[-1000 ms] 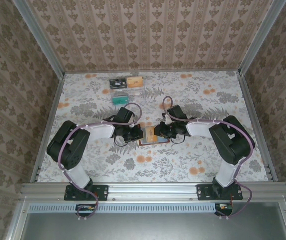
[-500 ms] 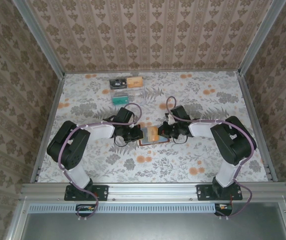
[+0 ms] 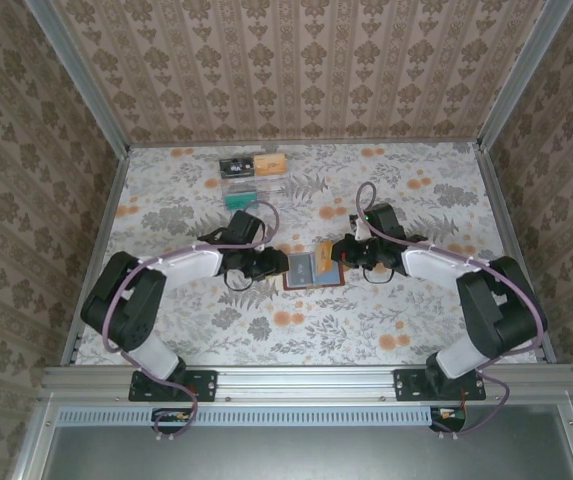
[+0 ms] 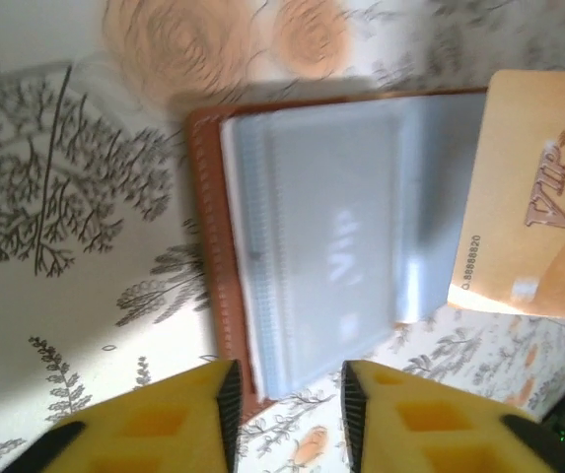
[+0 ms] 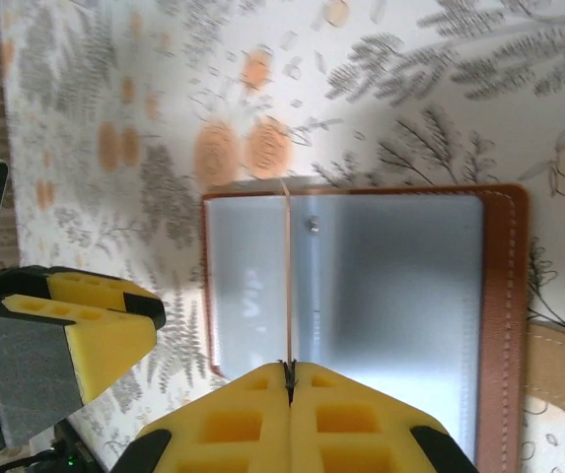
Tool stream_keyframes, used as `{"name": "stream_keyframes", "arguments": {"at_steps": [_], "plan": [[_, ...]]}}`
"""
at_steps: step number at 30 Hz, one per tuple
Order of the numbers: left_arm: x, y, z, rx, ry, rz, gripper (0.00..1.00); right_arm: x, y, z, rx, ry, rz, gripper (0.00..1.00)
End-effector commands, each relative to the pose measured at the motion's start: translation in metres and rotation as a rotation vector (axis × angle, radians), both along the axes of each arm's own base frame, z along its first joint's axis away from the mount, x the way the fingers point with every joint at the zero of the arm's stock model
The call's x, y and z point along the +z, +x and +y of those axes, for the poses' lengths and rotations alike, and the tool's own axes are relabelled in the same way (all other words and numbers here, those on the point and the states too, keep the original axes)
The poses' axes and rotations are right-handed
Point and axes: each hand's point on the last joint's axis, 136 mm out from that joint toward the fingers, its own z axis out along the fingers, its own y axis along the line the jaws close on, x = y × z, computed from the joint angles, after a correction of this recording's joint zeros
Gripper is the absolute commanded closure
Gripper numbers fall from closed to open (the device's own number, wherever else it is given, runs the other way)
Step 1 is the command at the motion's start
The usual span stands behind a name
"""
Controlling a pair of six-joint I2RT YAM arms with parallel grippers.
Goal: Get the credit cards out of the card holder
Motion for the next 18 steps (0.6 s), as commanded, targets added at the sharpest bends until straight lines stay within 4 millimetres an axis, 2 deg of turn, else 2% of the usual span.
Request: {"name": "stream_keyframes", "arguments": {"at_steps": [1, 5, 9, 13, 18], "plan": [[0.052, 0.019, -0.006, 0.021, -0.098, -0.109, 0.55, 0.034, 0.002, 0.001, 0.021, 0.015, -0.077, 1.00], [0.092, 0.029, -0.017, 0.035, -0.251, -0.168, 0.49, 0.065, 0.007, 0.006, 0.040, 0.054, -0.142, 1.00], [0.123, 0.035, -0.028, 0.038, -0.398, -0.185, 0.50, 0.090, 0.010, 0.018, 0.068, 0.139, -0.185, 1.00], [0.141, 0.036, -0.036, 0.031, -0.506, -0.178, 0.57, 0.124, 0.011, 0.025, 0.074, 0.242, -0.253, 1.00], [0.146, 0.036, -0.037, 0.035, -0.540, -0.172, 0.62, 0.140, 0.011, 0.032, 0.090, 0.311, -0.274, 1.00]]}}
